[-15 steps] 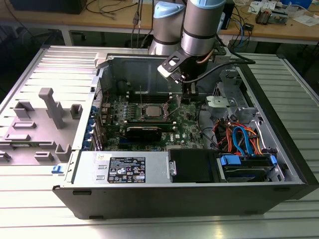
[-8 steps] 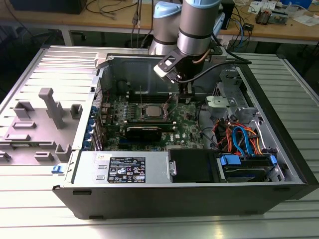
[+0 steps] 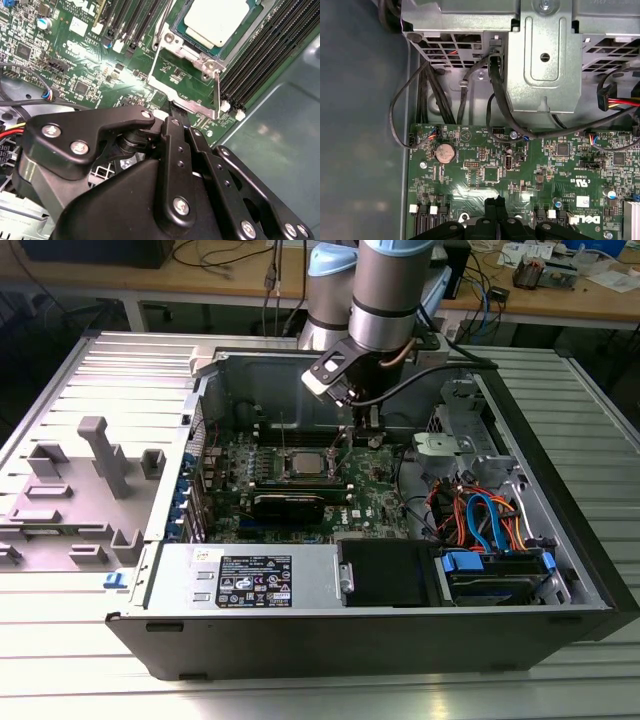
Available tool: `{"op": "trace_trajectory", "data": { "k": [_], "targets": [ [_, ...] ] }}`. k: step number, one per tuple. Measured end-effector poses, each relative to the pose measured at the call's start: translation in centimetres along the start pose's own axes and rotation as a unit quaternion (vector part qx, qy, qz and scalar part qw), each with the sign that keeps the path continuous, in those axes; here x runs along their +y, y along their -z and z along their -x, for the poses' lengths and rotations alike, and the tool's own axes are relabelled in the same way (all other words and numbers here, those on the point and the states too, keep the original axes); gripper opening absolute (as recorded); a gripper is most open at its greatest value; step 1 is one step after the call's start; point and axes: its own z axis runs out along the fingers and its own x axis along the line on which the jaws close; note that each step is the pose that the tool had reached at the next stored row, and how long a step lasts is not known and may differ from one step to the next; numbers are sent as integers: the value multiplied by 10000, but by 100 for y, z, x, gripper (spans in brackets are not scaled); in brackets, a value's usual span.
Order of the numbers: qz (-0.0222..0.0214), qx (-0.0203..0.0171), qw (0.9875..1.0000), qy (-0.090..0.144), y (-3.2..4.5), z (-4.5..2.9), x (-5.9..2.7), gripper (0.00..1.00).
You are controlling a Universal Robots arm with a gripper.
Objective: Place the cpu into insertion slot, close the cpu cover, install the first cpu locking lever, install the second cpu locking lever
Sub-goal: 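Close the cpu cover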
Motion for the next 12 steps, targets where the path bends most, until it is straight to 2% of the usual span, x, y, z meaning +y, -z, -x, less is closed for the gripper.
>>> {"op": "trace_trajectory", "data": {
  "k": [5,12],
  "targets": [
    [0,0,10000,0,0,-1,-33,11],
    [0,0,10000,0,0,-1,-34,11]
  ]
}}
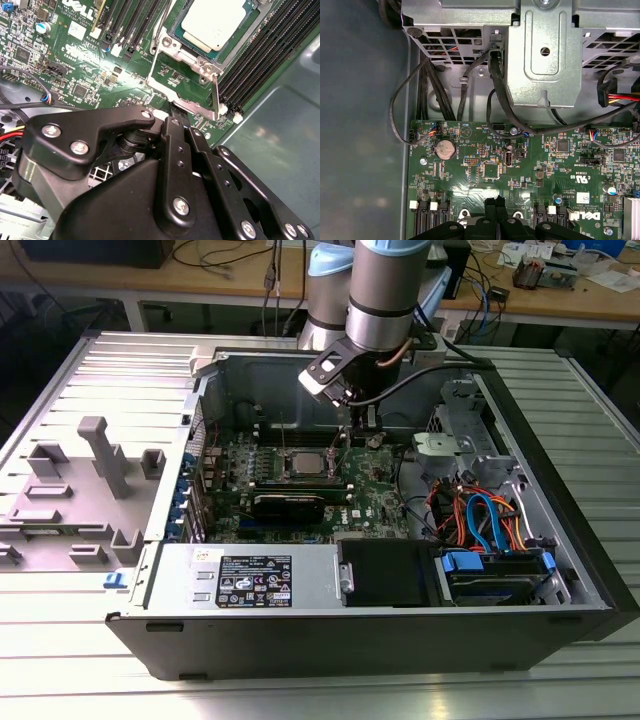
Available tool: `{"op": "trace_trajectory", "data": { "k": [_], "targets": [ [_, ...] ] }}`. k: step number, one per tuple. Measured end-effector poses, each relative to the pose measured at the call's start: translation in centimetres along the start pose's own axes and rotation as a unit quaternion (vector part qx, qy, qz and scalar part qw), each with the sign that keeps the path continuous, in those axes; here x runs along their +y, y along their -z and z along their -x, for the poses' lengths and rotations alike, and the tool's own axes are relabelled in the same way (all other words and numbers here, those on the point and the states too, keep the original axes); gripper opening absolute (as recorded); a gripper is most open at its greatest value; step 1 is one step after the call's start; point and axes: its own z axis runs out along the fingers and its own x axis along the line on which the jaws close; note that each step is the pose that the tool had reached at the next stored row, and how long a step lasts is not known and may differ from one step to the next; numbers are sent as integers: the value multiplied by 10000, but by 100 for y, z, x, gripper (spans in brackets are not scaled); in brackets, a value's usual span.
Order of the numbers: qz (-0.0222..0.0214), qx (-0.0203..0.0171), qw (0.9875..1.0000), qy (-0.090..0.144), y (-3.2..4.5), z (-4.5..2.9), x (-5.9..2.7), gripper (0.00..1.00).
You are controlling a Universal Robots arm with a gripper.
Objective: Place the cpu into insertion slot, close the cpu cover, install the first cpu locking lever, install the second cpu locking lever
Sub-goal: 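Close the cpu cover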
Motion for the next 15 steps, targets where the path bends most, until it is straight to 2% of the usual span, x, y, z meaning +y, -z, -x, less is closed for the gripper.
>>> {"op": "trace_trajectory", "data": {
  "k": [4,15],
  "targets": [
    [0,0,10000,0,0,0,-1,11],
    [0,0,10000,0,1,-3,-78,11]
  ]
}}
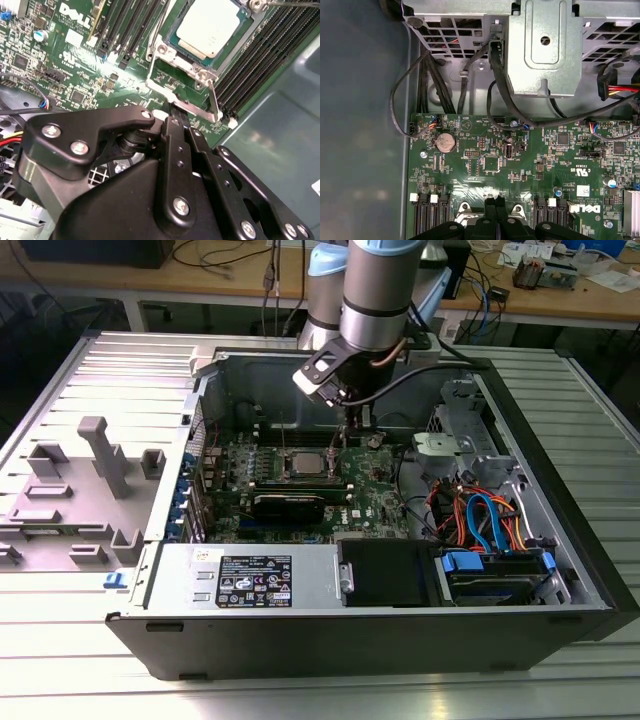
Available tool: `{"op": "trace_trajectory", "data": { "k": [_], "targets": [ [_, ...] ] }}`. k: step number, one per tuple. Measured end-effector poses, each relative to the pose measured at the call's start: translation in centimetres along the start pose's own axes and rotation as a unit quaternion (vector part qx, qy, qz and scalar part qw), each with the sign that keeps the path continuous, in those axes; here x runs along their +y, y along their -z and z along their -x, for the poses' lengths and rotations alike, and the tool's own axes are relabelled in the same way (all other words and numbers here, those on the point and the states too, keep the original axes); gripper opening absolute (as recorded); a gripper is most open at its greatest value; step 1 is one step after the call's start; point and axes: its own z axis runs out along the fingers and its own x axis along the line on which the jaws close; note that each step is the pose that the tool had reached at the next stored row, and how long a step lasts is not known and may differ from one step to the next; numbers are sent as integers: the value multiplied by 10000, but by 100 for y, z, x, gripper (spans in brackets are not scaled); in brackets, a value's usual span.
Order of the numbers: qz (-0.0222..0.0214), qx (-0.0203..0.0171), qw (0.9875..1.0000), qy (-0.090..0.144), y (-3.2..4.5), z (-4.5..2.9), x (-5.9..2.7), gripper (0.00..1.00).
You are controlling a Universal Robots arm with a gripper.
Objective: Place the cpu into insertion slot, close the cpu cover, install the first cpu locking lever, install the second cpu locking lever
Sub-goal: 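Close the cpu cover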
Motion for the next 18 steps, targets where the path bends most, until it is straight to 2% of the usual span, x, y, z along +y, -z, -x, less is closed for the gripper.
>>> {"op": "trace_trajectory", "data": {
  "k": [18],
  "targets": [
    [0,0,10000,0,0,-2,-57,11]
  ]
}}
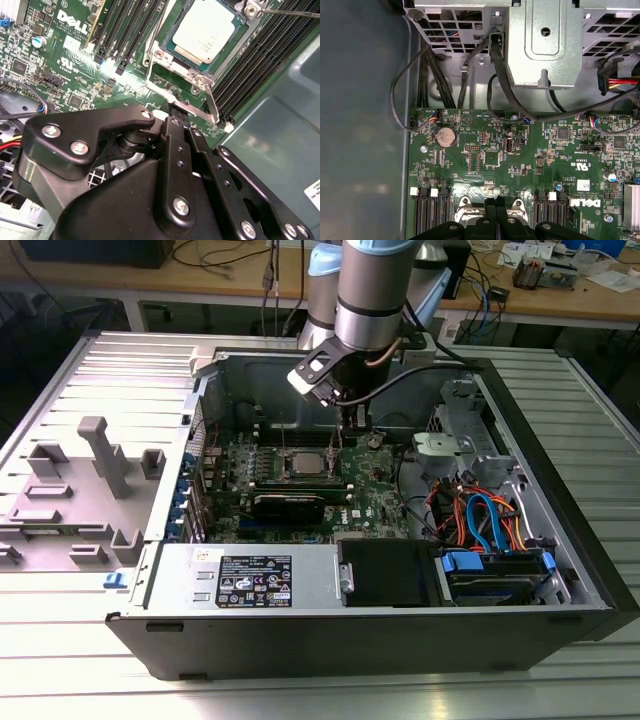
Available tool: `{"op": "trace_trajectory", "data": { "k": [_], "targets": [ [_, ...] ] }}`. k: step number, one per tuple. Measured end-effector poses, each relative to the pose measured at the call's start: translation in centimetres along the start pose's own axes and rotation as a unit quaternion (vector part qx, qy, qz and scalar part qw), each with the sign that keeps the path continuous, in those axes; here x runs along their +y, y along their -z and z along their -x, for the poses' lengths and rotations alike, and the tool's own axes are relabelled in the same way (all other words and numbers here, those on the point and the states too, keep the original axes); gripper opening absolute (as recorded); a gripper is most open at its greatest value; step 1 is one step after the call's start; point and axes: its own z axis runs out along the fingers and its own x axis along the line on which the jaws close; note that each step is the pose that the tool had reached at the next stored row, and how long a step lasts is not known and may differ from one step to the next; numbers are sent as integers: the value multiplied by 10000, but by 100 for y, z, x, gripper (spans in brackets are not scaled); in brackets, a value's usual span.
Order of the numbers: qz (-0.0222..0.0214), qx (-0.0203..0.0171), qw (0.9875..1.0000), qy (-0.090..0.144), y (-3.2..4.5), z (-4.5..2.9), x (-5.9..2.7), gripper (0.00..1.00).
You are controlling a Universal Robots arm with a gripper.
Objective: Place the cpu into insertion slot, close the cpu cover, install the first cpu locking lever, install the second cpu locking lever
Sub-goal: 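Close the cpu cover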
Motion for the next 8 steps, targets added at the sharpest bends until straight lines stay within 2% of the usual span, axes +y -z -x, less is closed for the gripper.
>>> {"op": "trace_trajectory", "data": {
  "k": [8],
  "targets": [
    [0,0,10000,0,1,-1,-44,11]
  ]
}}
